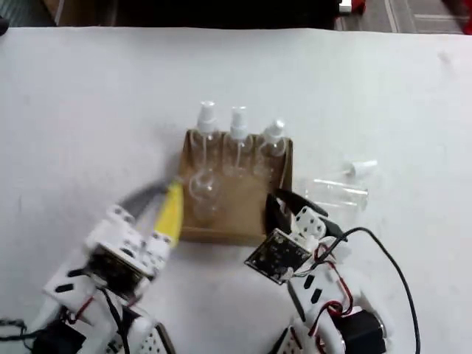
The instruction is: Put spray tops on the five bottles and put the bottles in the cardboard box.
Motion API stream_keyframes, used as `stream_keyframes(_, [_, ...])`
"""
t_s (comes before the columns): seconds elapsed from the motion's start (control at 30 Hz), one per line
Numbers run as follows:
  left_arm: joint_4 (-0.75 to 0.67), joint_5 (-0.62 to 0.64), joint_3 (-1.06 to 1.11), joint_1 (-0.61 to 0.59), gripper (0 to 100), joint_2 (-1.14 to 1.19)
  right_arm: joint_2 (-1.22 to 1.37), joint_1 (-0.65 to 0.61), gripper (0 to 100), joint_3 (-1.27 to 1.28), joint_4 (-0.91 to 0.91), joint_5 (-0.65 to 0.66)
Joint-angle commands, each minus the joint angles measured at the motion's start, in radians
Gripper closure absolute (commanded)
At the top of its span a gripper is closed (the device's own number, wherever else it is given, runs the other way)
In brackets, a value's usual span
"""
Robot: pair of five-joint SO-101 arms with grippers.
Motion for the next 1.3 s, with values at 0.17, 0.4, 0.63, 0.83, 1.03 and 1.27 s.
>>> stream_keyframes(0.17, [-0.184,0.296,0.018,-0.499,98,-0.001,0.404,0.002,87.8,-0.169,0.038,0.118])
stream_keyframes(0.4, [-0.651,0.511,0.342,-0.713,98,-0.001,0.944,-0.002,87.8,-0.608,0.157,-0.026])
stream_keyframes(0.63, [-0.729,0.540,0.387,-0.783,98,-0.001,1.164,0.013,87.8,-0.663,0.120,-0.508])
stream_keyframes(0.83, [-0.730,0.542,0.390,-0.822,98,-0.001,1.291,0.019,87.8,-0.663,0.058,-0.671])
stream_keyframes(1.03, [-0.726,0.542,0.393,-0.819,98,-0.001,1.455,0.058,87.6,-0.664,-0.038,-0.753])
stream_keyframes(1.27, [-0.726,0.542,0.393,-0.819,98,-0.001,1.575,0.177,87.6,-0.664,-0.081,-0.755])
